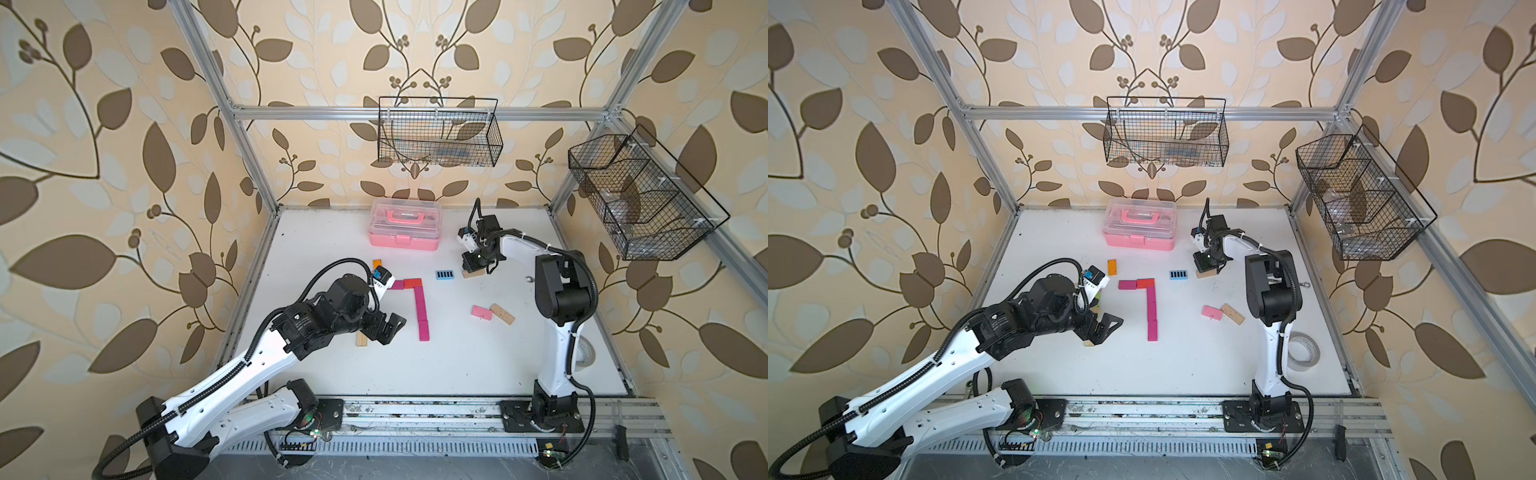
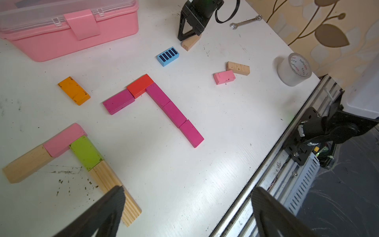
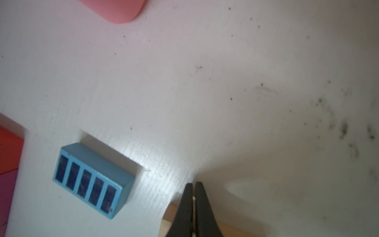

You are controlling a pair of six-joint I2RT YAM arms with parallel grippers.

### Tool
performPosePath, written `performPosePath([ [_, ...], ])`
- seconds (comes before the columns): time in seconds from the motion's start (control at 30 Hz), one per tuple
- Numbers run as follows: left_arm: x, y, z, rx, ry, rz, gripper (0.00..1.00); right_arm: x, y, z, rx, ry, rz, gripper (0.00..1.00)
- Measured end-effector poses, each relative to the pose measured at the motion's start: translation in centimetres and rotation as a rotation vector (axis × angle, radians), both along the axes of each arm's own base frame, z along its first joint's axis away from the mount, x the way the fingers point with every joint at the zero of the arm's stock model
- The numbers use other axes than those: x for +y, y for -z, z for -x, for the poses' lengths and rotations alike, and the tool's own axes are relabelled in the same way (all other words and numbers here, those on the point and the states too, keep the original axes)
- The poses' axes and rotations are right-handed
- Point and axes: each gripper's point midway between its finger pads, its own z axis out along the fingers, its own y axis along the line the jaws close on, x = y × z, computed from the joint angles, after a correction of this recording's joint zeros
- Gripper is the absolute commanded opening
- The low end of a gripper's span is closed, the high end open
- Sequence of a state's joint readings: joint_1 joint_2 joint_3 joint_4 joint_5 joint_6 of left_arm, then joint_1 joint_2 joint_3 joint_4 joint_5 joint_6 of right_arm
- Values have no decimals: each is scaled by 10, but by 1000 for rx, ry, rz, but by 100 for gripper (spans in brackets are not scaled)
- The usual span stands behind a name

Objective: Assemble the number 7 with building blocks
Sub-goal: Assemble the building block at the center of the board.

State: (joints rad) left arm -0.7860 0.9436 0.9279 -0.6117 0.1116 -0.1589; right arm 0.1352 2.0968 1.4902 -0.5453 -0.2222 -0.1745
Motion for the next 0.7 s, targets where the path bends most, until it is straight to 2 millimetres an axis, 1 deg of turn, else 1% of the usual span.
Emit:
performPosePath([
  [0.1,-13,4,-8,13,8,16,99,-19,-11,6,-23,83,-41,9],
  [0.23,-23,11,-15,29,18,20,99,-59,-27,9,-73,217,-83,9],
  [0.27,-25,12,-16,30,20,21,99,-69,-29,10,-82,247,-87,9],
  [0.33,-28,14,-18,31,23,23,99,-82,-29,10,-89,291,-93,9],
  [0.4,-31,16,-19,35,26,24,99,-87,-26,11,-85,307,-95,9],
  [0.53,-37,22,-21,57,40,24,99,-85,-20,11,-78,309,-99,9],
  [0.7,-40,21,-22,57,39,36,99,-81,-1,14,-37,303,-98,9],
])
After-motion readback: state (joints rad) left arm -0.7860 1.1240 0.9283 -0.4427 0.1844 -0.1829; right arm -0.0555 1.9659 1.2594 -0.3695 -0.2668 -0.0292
